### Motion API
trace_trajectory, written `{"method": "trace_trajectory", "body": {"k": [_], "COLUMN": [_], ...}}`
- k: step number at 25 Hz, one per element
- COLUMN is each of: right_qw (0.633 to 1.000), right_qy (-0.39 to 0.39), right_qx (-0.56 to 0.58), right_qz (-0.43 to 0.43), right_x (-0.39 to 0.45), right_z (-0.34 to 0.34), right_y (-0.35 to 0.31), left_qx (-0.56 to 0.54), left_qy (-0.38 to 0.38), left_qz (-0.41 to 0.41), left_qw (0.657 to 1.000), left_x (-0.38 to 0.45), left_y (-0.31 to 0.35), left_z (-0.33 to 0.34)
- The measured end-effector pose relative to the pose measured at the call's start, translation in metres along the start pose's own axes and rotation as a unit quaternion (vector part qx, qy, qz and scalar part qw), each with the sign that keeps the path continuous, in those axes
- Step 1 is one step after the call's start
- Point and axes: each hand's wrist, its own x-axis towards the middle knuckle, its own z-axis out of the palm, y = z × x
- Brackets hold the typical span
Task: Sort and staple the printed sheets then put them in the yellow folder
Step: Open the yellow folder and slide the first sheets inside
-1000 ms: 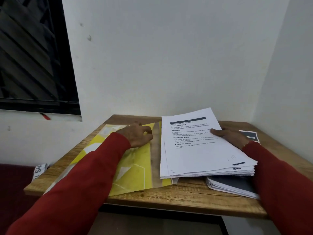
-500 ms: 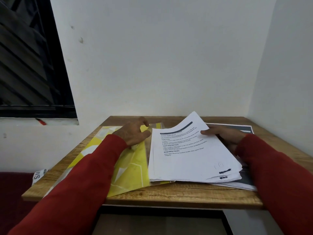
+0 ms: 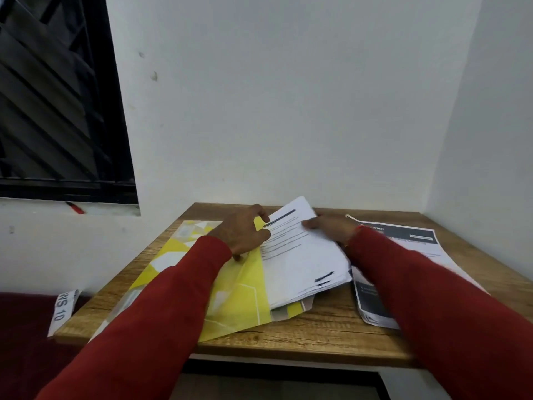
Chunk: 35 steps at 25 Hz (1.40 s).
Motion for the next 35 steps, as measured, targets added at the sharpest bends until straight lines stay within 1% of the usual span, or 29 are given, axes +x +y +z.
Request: {"method": "trace_trajectory", "body": {"k": [3,5,8,12,13,15,18,20,22,24,26,28,31,35], "right_qw": [0.999,0.998,0.996,0.993,0.992,0.992,0.994,0.995,0.995,0.994,0.991,0.989,0.992,0.999], "right_qy": [-0.024,-0.002,0.055,0.086,0.081,0.067,0.043,0.046,0.033,-0.001,-0.044,-0.068,-0.045,-0.018], "right_qx": [0.002,0.014,0.039,0.056,0.073,0.086,0.058,0.042,0.063,0.091,0.107,0.124,0.115,0.033], "right_qz": [0.044,0.058,0.052,0.051,0.059,0.070,0.080,0.080,0.071,0.058,0.060,0.051,0.019,-0.009], "right_x": [0.009,0.008,0.009,0.014,0.016,0.009,-0.005,-0.007,-0.008,-0.012,-0.014,-0.017,-0.015,-0.016], "right_z": [0.031,0.027,0.008,0.021,0.025,0.029,0.021,0.019,0.024,0.035,0.045,0.048,0.047,0.055], "right_y": [0.007,0.007,0.010,0.021,0.024,0.025,0.019,0.015,0.013,0.013,0.014,0.014,0.013,0.017], "left_qx": [0.003,0.006,0.007,0.016,0.005,-0.007,0.010,0.012,-0.009,-0.035,-0.040,-0.042,-0.044,-0.002], "left_qy": [-0.002,-0.002,0.005,0.029,0.024,-0.015,-0.063,-0.064,-0.064,-0.063,-0.058,-0.054,-0.052,-0.058], "left_qz": [-0.008,-0.011,-0.010,-0.018,-0.029,-0.059,-0.081,-0.086,-0.096,-0.109,-0.112,-0.115,-0.106,-0.101], "left_qw": [1.000,1.000,1.000,0.999,0.999,0.998,0.995,0.994,0.993,0.991,0.991,0.991,0.992,0.993], "left_x": [-0.001,-0.001,0.001,0.004,0.005,0.004,0.010,0.016,0.018,0.018,0.017,0.017,0.016,0.014], "left_y": [0.001,0.000,0.000,0.002,0.003,0.005,0.015,0.023,0.034,0.043,0.047,0.048,0.049,0.048], "left_z": [-0.002,0.000,-0.002,-0.009,-0.009,-0.008,-0.010,-0.013,-0.010,-0.002,0.005,0.009,0.011,0.016]}}
